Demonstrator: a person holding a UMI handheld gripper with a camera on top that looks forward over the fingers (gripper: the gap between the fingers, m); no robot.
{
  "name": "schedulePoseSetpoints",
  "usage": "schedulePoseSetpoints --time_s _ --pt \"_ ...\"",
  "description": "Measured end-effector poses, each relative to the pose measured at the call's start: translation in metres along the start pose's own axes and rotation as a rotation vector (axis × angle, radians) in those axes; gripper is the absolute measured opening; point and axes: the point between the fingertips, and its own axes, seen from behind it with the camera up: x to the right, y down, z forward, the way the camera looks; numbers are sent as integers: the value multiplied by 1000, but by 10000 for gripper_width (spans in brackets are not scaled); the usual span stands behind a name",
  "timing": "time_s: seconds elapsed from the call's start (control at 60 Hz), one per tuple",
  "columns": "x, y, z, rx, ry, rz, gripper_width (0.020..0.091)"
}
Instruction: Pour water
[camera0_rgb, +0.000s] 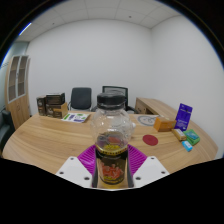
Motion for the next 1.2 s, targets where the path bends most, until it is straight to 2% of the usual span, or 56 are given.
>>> schedulePoseSetpoints --time_s 0.133,0.3,0.417,0.6,0.767,0.917,1.083,1.2 --pt "66 -54 5 32 144 -152 401" --pt "151 -126 39 52 390 -593 401" --pt "179 -157 78 33 513 -959 399" --pt "188 -173 141 -11 594 -1520 397" --pt "173 -168 182 -52 618 -1905 400" --pt "154 -147 210 -37 529 -2103 400" --pt "154 -147 208 -5 445 -1967 401" --pt "163 -160 195 36 360 -1645 401"
